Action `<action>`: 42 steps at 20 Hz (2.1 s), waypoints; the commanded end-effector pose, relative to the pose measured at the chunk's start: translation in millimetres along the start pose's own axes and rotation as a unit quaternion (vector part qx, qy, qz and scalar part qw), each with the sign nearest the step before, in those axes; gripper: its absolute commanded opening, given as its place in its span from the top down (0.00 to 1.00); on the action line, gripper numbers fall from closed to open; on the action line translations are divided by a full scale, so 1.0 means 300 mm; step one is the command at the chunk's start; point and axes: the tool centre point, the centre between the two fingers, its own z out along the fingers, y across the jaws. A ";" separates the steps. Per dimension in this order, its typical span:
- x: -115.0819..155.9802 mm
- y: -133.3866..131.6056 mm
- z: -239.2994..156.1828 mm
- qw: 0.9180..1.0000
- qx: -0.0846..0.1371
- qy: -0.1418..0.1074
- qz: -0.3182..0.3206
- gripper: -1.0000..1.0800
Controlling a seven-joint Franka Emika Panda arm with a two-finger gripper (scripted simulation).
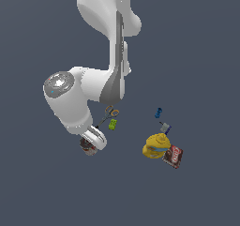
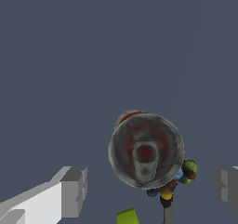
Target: Pick up a designated object from a clutter of objects.
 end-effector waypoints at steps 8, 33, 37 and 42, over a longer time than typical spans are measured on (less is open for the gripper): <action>0.015 0.014 0.040 1.000 -0.003 0.000 0.013 0.04; 0.018 0.016 0.205 1.000 -0.003 0.001 0.015 1.00; 0.016 0.014 0.201 1.000 -0.002 0.000 0.015 1.00; 0.013 0.015 0.154 1.000 -0.002 0.000 0.015 1.00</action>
